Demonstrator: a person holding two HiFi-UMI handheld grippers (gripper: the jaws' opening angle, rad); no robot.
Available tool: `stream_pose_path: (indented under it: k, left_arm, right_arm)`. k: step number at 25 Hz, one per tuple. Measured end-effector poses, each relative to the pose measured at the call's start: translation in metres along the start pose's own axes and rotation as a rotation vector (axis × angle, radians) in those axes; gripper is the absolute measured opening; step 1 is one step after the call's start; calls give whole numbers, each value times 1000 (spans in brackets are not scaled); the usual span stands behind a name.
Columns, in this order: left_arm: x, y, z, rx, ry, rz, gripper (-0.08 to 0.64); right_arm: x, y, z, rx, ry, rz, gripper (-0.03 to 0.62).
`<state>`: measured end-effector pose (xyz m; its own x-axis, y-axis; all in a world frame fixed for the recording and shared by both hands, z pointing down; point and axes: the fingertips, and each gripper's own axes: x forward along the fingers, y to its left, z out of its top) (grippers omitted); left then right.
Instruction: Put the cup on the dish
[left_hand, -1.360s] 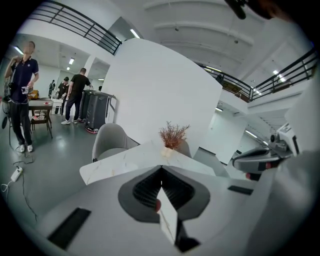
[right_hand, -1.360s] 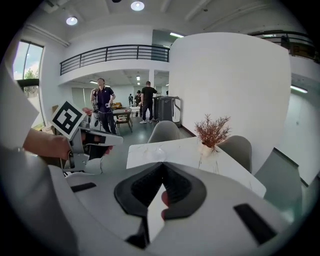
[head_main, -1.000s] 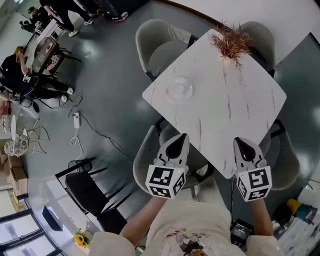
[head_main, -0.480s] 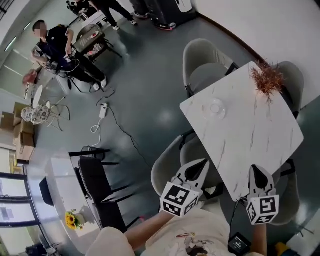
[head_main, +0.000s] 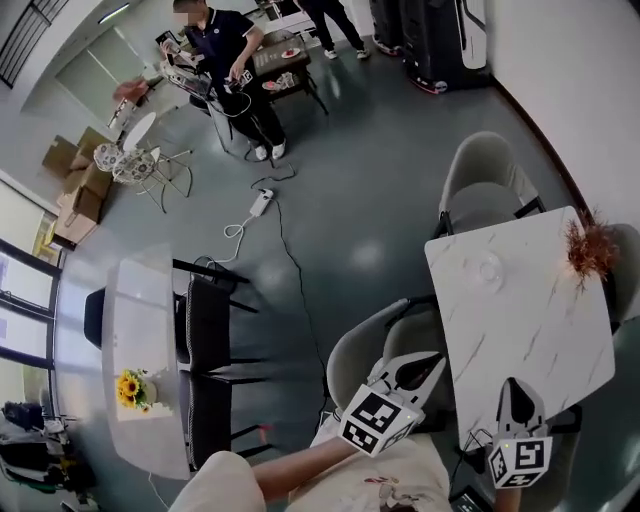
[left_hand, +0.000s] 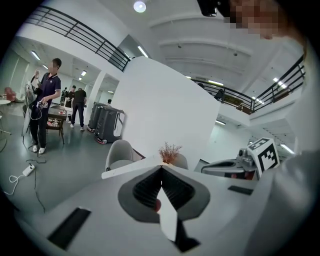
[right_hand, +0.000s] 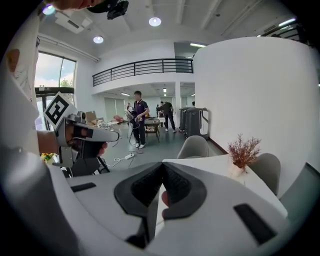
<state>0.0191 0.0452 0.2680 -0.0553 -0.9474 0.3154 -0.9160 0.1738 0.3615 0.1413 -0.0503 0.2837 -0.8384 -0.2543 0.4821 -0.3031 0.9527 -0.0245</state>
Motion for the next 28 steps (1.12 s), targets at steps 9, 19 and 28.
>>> stream_pose_path:
  k: [9,19,28]
  left_arm:
    - [-26,2,16,-24,-68,7,4]
    - [-35,21,26,-18,-41,-21,3]
    - [-31,14,19,-18,-5,-59,3]
  right_arm:
    - [14,19,39,-37,-46,61,5]
    - [5,-7,73,51,-106,-24,5]
    - [4,6,70,32,-117,-39,5]
